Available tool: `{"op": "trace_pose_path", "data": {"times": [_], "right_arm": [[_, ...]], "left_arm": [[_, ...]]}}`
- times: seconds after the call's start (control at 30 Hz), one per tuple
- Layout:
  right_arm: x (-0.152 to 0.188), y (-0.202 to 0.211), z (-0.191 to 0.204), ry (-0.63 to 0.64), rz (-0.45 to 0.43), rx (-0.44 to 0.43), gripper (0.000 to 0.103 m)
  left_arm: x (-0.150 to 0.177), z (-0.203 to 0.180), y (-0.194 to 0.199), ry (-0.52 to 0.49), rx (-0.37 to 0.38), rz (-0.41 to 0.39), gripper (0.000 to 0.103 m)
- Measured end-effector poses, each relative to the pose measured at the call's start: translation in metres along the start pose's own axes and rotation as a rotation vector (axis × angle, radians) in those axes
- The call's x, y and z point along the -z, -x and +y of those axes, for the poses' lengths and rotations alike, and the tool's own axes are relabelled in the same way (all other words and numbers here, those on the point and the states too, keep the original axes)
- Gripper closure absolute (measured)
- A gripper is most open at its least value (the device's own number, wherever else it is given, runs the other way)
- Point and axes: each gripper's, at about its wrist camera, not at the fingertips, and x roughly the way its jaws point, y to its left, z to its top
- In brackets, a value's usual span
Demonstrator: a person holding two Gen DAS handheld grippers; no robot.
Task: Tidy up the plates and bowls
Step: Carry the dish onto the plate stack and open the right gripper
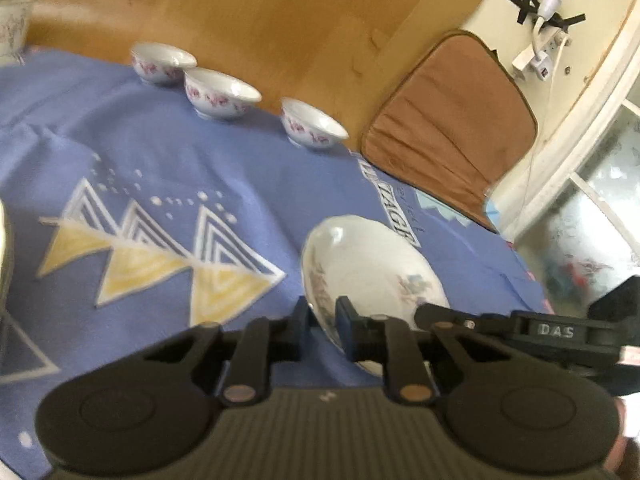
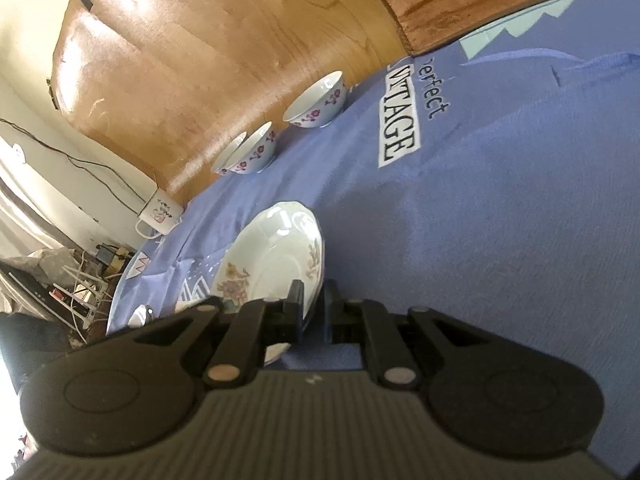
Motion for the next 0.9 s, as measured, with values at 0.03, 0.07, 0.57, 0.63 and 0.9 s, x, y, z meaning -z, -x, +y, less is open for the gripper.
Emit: {"op": "trace_pose_path", "data": {"times": [0.03,0.07,0.57,0.63,0.9], "right_arm": [[0.001,-0.001,0.003,0.007,-0.001,0.006,0.091],[0.002,-0.001,0.008,0.024,-0.006,0.02,0.091],[0.015,-0.078,0.133,0.243,0.121,-0.146,0.091],[0.024,-0.096,0.149,0.283,0.153,-0.158,0.091],[0.044,-0.133,0.183,0.376,0.225,-0.148,0.089]], "left_arm": [[0.0,-0.001,0.002,-0.008,-0.006,-0.004,0.089],[0.0,0.0,0.006,-0.005,-0.009,-0.007,0.089],[-0.009,0.083,0.14,0.125,-0.291,-0.245,0.089],[-0.007,0.096,0.149,0.153,-0.333,-0.254,0.089],[0.002,0.12,0.156,0.193,-0.405,-0.244,0.086]]}}
